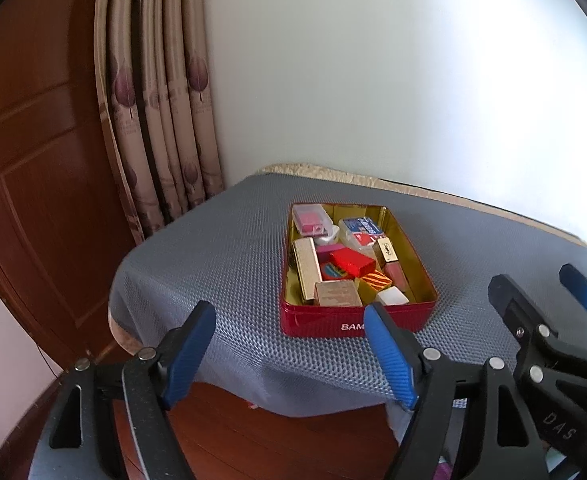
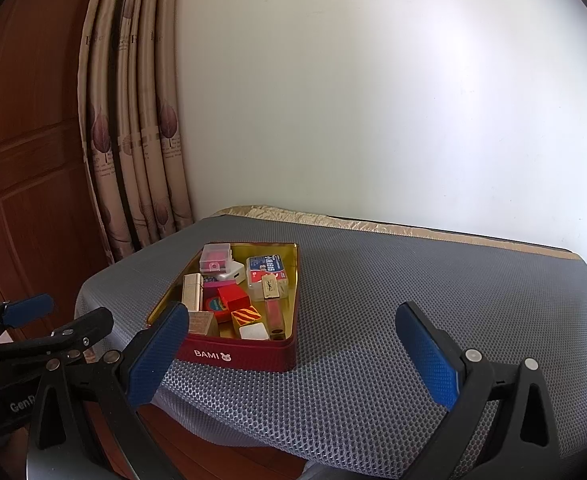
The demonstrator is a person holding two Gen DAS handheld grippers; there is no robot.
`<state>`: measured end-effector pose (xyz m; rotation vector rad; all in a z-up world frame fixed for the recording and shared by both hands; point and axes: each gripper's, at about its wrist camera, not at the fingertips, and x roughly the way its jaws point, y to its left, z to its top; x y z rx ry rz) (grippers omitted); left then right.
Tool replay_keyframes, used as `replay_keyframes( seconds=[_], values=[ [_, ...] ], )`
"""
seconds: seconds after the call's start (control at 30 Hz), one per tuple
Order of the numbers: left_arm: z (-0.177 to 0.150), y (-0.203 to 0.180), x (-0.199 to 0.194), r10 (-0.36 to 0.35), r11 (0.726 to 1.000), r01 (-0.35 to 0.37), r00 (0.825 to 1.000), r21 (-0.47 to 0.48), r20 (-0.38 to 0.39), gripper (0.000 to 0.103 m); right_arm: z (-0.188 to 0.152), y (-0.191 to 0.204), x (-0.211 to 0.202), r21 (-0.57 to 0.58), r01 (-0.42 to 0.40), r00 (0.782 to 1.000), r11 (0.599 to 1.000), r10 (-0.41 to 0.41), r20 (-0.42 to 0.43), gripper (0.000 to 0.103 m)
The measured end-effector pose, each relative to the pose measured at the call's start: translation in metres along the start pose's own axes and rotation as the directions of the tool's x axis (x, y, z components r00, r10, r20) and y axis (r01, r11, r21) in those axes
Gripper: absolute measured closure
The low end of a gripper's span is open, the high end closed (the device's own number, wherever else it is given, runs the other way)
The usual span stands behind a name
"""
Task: Organize rigid objects
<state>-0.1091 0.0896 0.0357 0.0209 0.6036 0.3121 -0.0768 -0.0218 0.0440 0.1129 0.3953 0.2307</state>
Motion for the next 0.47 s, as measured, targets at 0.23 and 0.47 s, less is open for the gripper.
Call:
replay_keyframes(
  seconds=[0.23, 0.47],
  values=[
    [0.0, -0.004, 0.003, 0.003, 1.0, -0.003, 1.0, 0.019, -0.016, 0.024, 0.001, -0.005, 0.003, 0.031, 0.002, 1.0, 1.0, -0.002, -0.009, 0.0],
    [-0.001, -0.008, 0.01, 0.009, 0.999, -0.006, 0.998, 0.049, -0.057, 0.024, 0.005, -0.014, 0.007, 0.041, 0.006, 1.0, 0.999, -0.005, -0.024, 0.0]
  ],
)
